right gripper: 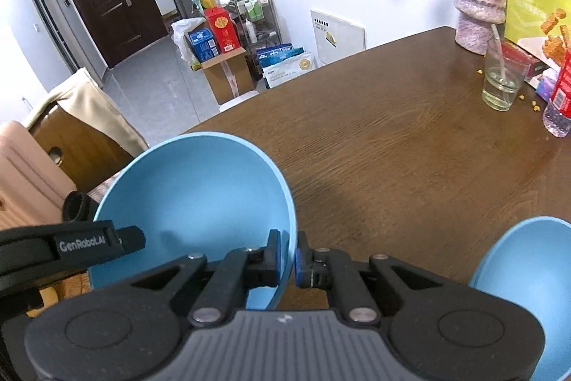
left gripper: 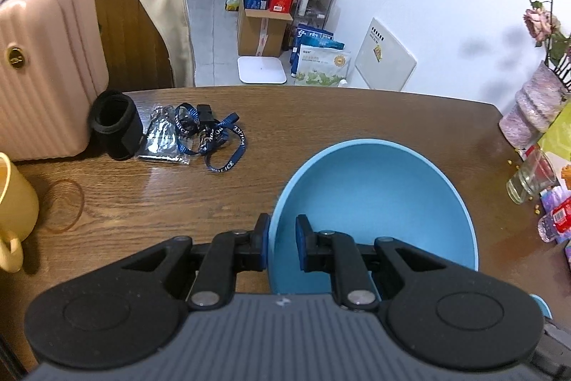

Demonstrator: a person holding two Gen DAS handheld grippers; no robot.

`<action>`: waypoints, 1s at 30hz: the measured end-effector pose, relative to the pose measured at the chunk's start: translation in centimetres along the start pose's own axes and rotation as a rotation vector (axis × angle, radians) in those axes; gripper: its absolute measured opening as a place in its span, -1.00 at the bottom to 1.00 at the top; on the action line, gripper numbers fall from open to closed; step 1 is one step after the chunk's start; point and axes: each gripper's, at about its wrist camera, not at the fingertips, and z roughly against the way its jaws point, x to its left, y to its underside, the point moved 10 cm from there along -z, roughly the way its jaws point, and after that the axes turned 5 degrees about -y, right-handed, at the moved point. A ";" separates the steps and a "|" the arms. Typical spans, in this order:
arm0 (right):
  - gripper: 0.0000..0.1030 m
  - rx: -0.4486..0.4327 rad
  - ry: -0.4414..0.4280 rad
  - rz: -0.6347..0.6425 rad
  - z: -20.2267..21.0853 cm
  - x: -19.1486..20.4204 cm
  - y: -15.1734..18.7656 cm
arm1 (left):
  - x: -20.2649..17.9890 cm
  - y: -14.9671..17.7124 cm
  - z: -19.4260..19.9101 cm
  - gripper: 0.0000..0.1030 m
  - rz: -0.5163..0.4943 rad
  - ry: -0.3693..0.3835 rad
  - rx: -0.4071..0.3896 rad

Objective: Organize plates and bowls
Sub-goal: 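Lift the blue bowl with both grippers and carry it toward the stacked bowls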

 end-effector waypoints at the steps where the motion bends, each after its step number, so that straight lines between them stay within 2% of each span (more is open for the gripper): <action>1: -0.86 -0.006 -0.002 0.000 0.5 -0.1 0.0 | 0.0 0.2 0.4 -0.70 0.002 0.002 -0.003; 9: -0.86 -0.032 -0.003 0.007 3.6 -0.2 0.6 | -0.2 1.8 3.6 -0.70 0.011 0.011 -0.029; 21: -0.86 -0.037 -0.011 0.013 8.1 -1.5 3.4 | -0.8 4.9 7.7 -0.70 0.016 0.008 -0.042; 30: -0.85 -0.043 -0.014 0.018 11.0 -3.7 4.8 | -2.9 7.5 9.9 -0.70 0.012 0.019 -0.044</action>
